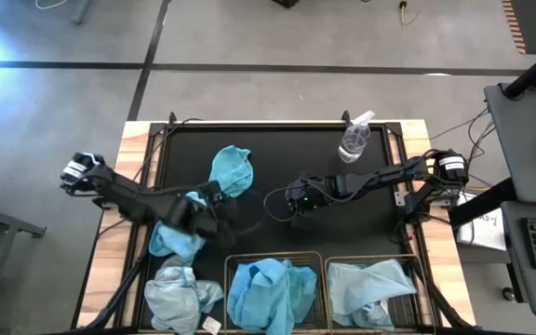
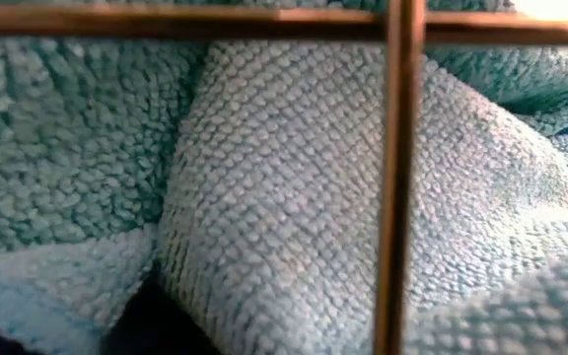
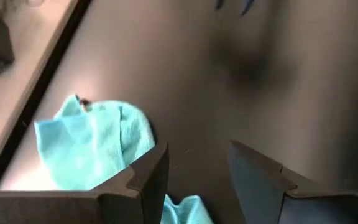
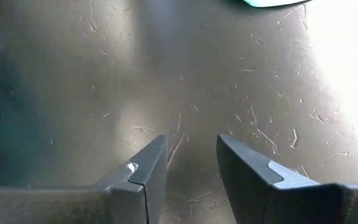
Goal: Sort microfiber towel by color & place in baskets
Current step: Put the blue towel into the left wire basket
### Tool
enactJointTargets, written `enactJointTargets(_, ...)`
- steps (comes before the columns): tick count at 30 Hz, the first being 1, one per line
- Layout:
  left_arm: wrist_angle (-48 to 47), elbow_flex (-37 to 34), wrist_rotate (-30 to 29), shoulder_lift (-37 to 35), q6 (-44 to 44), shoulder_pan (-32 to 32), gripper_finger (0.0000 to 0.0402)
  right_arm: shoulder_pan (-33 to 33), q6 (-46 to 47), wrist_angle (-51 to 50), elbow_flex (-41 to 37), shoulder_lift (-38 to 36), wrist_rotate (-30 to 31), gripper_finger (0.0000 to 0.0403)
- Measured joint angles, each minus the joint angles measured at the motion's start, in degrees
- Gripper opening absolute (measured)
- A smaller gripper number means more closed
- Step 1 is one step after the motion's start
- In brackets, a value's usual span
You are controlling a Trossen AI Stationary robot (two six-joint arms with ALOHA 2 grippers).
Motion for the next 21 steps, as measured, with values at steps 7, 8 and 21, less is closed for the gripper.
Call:
enactJointTargets(7, 9.74, -14.99, 3.30, -6.33, 1.36, 9.77, 0.0150, 0.07, 0.07, -0.05, 0.00, 0.00, -0.04, 0.0134)
enactJointTargets(8, 11.28, -16.71, 3.80, -6.95, 2.07, 10.77, 0.0150, 0.07, 0.07, -0.07, 0.00, 0.00, -0.04, 0.0134)
enactJointTargets(21, 31.12, -26.09, 12.50, -6.26, 15.43, 22.13, 0.0150, 0.17, 1.05, -0.09, 0.00, 0.00, -0.17, 0.0134)
